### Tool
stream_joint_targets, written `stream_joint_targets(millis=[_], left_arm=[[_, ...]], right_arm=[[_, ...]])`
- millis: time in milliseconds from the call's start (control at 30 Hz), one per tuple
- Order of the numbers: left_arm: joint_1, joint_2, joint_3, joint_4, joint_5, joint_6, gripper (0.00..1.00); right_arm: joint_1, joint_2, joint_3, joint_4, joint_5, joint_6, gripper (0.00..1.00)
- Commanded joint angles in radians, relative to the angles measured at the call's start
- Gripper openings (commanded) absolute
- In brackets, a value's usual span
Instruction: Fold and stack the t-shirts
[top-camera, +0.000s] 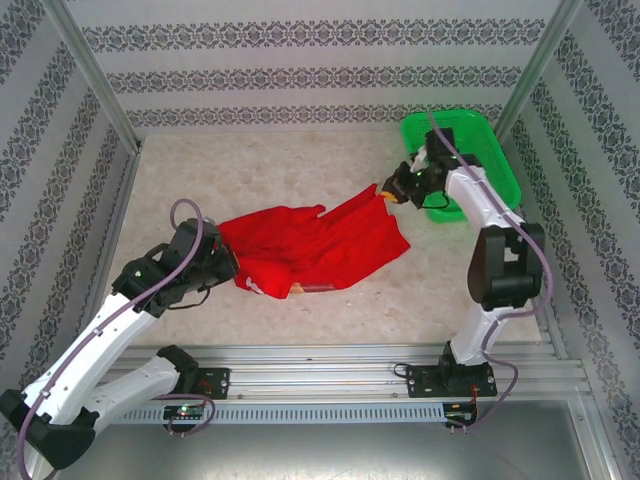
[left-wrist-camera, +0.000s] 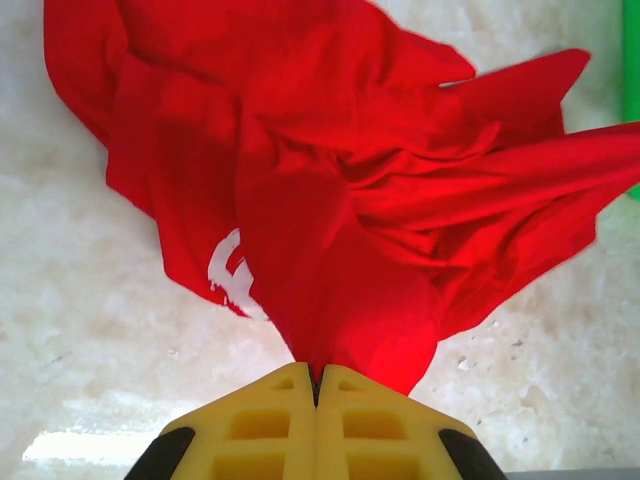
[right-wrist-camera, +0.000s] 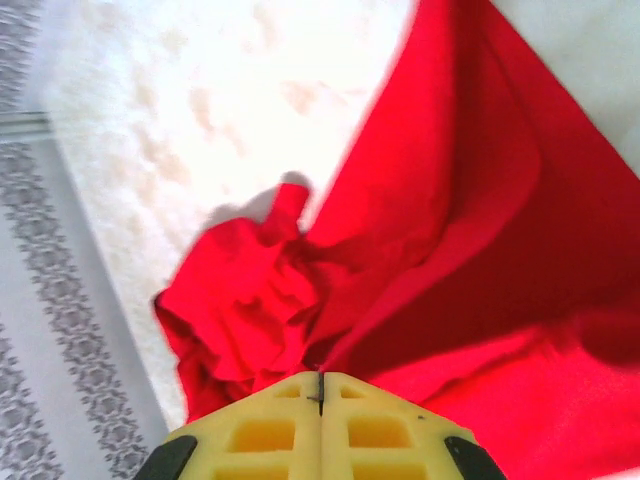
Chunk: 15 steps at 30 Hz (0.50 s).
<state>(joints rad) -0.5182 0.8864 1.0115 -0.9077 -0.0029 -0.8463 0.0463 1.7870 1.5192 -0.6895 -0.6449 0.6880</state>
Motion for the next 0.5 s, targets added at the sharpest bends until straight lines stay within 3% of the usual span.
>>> stream_joint_targets(millis=[0,167,467], left_arm=[[0.034,0.029,0.086,0.050,-0.023,0.088,0.00],[0.106,0.120,0.239,0.063,0.003,0.189,0.00],[0.260,0.182,0.493,0.006,0.062,0.329,0.00]], right_arm=[[-0.032,-0.078,0.043,-0.063,-0.068,-0.010,0.00],[-0.065,-0.099,0.128,-0.029,-0.181,0.057,0.00],[-0.184,-0.136,0.307,-0.028,-0.236,0.133,0.00]])
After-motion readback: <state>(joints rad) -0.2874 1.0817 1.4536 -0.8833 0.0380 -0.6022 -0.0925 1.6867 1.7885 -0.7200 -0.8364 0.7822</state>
